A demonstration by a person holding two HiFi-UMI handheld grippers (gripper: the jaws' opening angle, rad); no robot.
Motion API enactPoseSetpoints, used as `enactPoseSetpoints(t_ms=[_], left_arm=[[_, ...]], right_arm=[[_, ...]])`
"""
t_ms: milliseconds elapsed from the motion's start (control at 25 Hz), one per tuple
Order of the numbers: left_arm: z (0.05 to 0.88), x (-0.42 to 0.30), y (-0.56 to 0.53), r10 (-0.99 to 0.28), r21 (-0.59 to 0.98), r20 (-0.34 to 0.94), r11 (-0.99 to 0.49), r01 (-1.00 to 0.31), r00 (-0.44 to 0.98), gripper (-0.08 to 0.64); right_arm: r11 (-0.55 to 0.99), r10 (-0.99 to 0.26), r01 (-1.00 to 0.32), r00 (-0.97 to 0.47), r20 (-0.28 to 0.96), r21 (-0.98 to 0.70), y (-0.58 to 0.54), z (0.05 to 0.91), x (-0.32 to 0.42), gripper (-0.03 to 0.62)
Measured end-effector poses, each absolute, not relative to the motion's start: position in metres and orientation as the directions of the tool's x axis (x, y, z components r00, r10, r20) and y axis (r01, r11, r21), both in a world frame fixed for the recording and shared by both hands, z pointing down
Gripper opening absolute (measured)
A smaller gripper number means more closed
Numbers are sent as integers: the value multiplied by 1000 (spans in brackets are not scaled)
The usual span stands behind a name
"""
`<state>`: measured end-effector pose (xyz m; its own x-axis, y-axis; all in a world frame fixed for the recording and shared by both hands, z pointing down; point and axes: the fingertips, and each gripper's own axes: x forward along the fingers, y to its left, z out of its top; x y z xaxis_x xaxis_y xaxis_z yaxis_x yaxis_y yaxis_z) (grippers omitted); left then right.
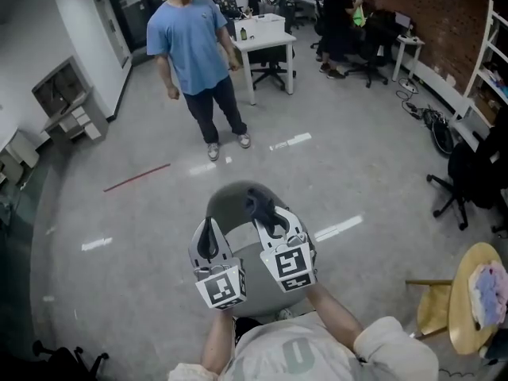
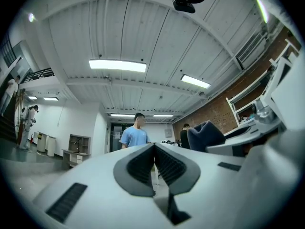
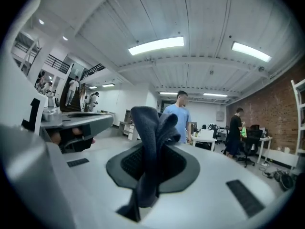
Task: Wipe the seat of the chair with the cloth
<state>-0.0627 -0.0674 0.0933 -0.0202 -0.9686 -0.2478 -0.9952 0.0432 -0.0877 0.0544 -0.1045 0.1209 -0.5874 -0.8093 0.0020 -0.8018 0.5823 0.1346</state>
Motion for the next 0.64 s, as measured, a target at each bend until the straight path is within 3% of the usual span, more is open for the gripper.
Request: enactPoseSetpoints(t_ms=[640], left_arm=[[83,-52,-56,-962,-94,-273,44,-995,-17,15]], right_arm=[[600,-796,-790,-606,-10,122,-96,117,54,58]])
